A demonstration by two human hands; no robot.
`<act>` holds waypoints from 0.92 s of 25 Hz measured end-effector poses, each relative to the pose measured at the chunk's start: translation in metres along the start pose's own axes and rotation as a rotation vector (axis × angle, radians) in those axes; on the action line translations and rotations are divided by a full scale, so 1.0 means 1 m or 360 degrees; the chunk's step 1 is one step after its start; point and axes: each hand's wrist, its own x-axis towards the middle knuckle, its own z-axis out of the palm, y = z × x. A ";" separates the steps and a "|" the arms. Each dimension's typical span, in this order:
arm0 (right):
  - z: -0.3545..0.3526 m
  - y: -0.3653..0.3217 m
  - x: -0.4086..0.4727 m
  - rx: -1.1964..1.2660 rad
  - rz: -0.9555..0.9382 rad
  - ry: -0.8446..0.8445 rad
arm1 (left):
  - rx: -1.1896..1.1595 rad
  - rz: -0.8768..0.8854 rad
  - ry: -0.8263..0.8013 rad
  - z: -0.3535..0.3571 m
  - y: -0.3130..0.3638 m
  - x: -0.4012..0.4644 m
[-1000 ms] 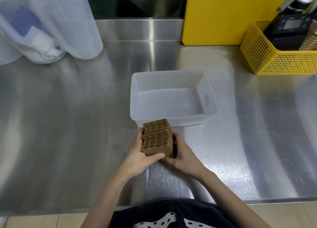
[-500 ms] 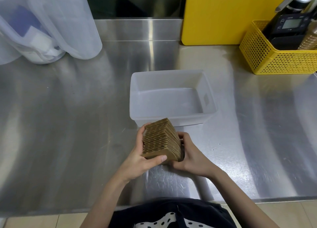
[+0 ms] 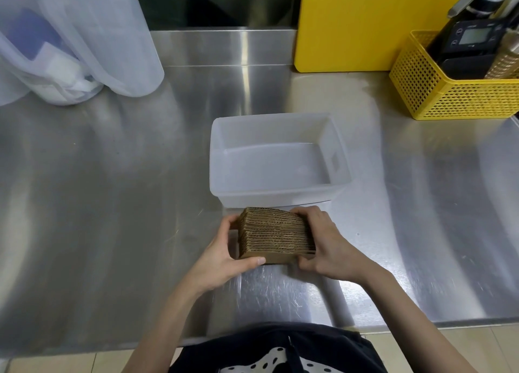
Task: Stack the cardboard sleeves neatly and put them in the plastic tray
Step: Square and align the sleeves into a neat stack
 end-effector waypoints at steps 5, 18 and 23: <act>0.007 0.004 0.000 0.0113 -0.0009 0.0004 | 0.0465 0.0070 0.0161 -0.002 -0.001 0.002; 0.017 0.011 -0.007 0.0363 0.0065 -0.0069 | 0.0620 0.0025 0.0112 -0.001 -0.014 0.002; 0.022 0.016 -0.009 0.0389 0.0141 -0.0159 | 0.0707 0.0061 0.0132 0.001 -0.018 0.001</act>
